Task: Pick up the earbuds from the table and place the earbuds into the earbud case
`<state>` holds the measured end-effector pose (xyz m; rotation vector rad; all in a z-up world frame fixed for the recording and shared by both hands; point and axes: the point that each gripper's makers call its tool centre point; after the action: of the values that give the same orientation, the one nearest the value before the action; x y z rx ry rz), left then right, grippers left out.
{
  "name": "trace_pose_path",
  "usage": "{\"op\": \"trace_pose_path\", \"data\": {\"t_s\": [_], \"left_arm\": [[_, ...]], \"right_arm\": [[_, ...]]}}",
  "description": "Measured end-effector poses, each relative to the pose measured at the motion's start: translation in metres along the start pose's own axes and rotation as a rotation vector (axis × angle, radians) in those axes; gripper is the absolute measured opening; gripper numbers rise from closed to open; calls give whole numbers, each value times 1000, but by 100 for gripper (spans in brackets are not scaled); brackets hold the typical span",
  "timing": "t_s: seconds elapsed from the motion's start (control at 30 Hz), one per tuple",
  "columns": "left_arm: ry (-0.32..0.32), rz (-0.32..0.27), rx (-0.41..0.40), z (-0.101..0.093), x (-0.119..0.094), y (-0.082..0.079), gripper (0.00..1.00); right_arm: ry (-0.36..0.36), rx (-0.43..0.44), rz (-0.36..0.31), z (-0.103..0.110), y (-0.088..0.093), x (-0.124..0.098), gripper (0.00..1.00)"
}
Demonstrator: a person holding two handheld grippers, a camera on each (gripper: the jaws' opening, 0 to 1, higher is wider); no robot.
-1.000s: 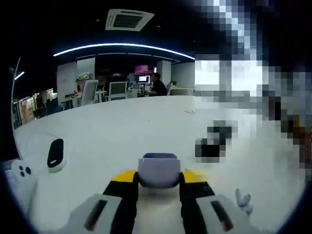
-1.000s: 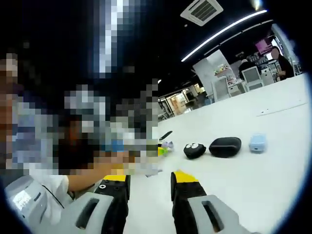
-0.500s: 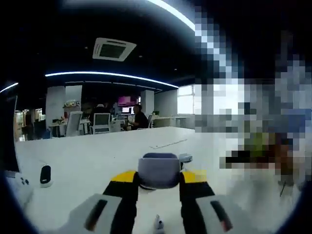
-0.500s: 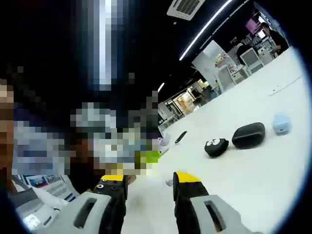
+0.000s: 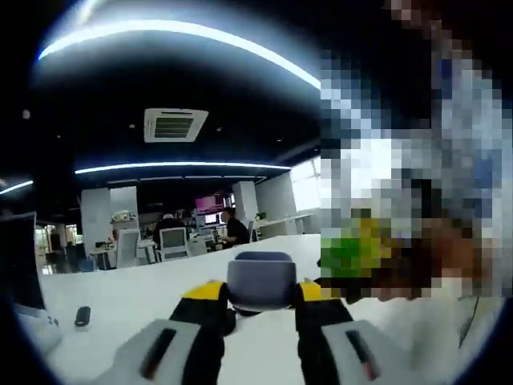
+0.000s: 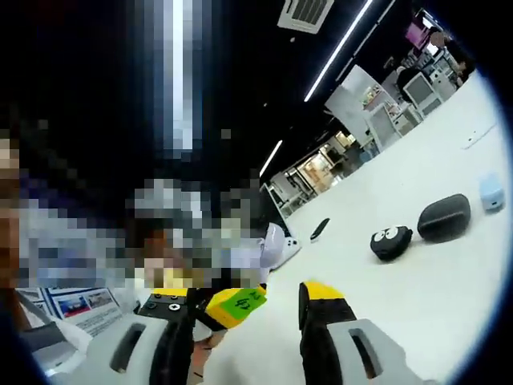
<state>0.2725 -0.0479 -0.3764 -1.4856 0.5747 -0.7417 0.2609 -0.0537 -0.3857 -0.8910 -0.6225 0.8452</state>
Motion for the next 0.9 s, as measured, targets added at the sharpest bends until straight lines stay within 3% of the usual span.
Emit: {"op": "trace_pose_path", "data": {"t_s": [0.27, 0.53, 0.73, 0.9], "left_arm": [[-37, -15, 67, -12, 2, -4, 35], [-48, 0, 103, -19, 6, -1, 35], [-65, 28, 96, -17, 6, 8, 35], [-68, 29, 100, -18, 4, 9, 35]], "right_arm": [[30, -66, -22, 2, -1, 2, 50], [26, -28, -63, 0, -5, 1, 35], [29, -56, -52, -1, -3, 1, 23], [28, -59, -40, -1, -1, 2, 22]]}}
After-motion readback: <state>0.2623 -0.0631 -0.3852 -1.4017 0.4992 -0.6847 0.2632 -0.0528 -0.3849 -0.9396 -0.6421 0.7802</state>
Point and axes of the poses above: the point that each gripper's makers call its tool centre point, and the gripper's own axes: x roughly forward along the fingers, z roughly to its left, y roughly out of its underside, and after that the axes turned 9 degrees about -x, right-handed
